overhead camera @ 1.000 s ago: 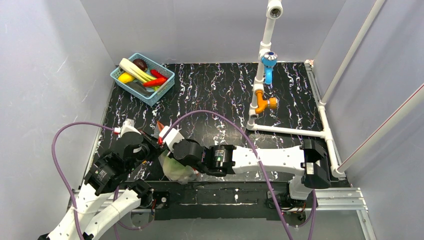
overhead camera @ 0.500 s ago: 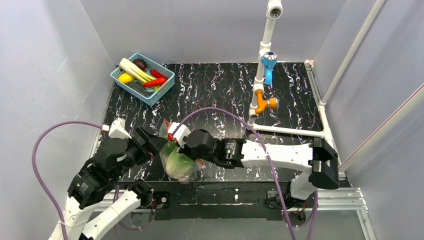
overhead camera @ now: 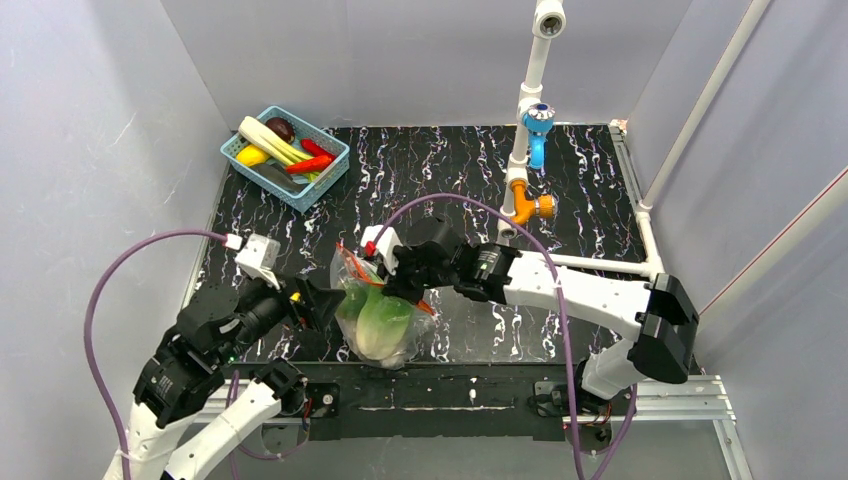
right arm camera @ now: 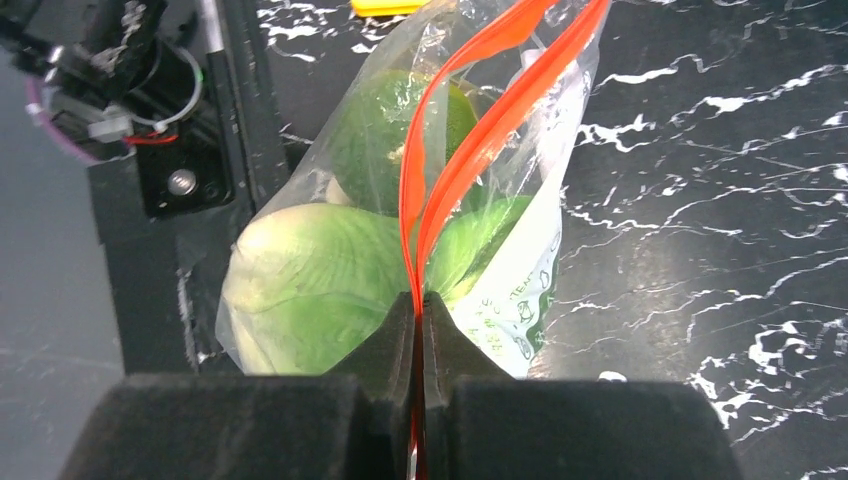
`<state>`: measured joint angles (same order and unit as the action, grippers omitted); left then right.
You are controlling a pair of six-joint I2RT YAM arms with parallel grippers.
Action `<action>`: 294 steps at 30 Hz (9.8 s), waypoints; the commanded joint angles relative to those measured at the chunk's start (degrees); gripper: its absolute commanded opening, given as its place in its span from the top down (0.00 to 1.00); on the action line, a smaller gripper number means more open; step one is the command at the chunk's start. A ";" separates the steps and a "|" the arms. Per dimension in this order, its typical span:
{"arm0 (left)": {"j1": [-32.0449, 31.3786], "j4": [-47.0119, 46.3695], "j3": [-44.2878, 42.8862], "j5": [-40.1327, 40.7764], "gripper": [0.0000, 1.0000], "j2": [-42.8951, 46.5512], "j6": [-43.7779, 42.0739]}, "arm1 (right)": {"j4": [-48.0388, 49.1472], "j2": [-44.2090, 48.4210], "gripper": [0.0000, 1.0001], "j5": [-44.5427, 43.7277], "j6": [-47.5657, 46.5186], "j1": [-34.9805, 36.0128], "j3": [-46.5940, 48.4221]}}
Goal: Place the food in the zip-top bag and seal the zipper
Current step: Zip the zipper food storage bag at the center of the board.
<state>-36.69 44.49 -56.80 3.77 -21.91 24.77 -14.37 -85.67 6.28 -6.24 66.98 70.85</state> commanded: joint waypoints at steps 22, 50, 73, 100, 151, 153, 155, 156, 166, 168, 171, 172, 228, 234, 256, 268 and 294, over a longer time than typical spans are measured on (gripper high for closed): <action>0.16 -10.42 2.90 -31.49 0.02 -13.79 -45.56 | -5.15 6.32 0.99 16.67 -3.36 -4.32 -2.12; 0.12 -16.91 7.62 -33.70 0.16 -17.28 -47.74 | -8.70 9.61 0.99 17.98 -7.91 -5.17 0.99; 0.36 -26.20 14.15 -36.05 0.17 -8.16 -37.91 | -6.86 13.56 0.99 15.66 -12.35 -5.11 -1.26; 0.34 -31.26 20.43 -35.03 1.00 -11.18 -34.34 | 3.82 17.46 0.28 8.13 -5.03 -6.61 -9.03; 0.31 -31.97 24.99 -28.26 1.00 4.16 -22.65 | 19.58 23.12 0.58 33.63 3.96 -23.55 -26.07; 0.31 -31.13 24.28 -28.05 1.00 4.05 -22.25 | 19.26 22.94 0.62 33.35 3.99 -23.27 -25.64; 0.37 -30.20 23.29 -27.90 1.00 3.55 -21.94 | 17.88 22.74 0.68 33.32 3.84 -23.14 -24.49; 0.35 -29.72 22.81 -27.93 1.00 3.28 -21.70 | 16.60 22.70 0.71 33.30 3.76 -23.00 -23.70; 0.33 -20.61 10.05 -33.40 0.53 -8.69 -25.41 | 11.24 23.76 0.99 35.69 4.12 -22.95 -18.02; 0.33 -21.47 7.68 -34.43 0.44 -11.42 -27.00 | 11.02 22.96 0.99 36.83 4.43 -22.89 -17.13; 0.06 -22.61 4.56 -36.83 0.35 -16.95 -29.17 | 9.18 21.27 0.99 37.66 4.30 -22.86 -14.61; -0.41 -22.92 3.53 -37.02 0.32 -18.80 -29.76 | 8.33 20.83 0.99 37.63 4.04 -22.86 -13.79; -4.30 -43.49 16.03 -36.65 1.00 -20.88 -29.15 | 35.24 29.95 0.29 34.69 18.50 -22.79 -31.29; -4.35 -45.71 17.02 -35.79 1.00 -19.67 -26.19 | 37.52 25.81 0.44 37.85 20.63 -22.77 -30.04; -4.29 -37.18 5.02 -40.93 0.34 -26.88 -21.88 | 31.65 20.58 0.99 43.90 20.63 -22.79 -22.92; -4.85 -42.30 1.23 -45.38 0.66 -34.29 -26.24 | 29.77 19.66 0.99 45.18 20.71 -22.77 -20.90; -5.26 -34.39 3.44 -42.00 1.00 -31.51 -25.86 | 43.09 26.48 0.99 31.37 24.79 -22.77 -30.65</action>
<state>-42.19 7.51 -54.78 -39.20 -56.40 -2.07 20.21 -61.58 42.33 16.23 44.99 40.62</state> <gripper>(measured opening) 0.085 0.024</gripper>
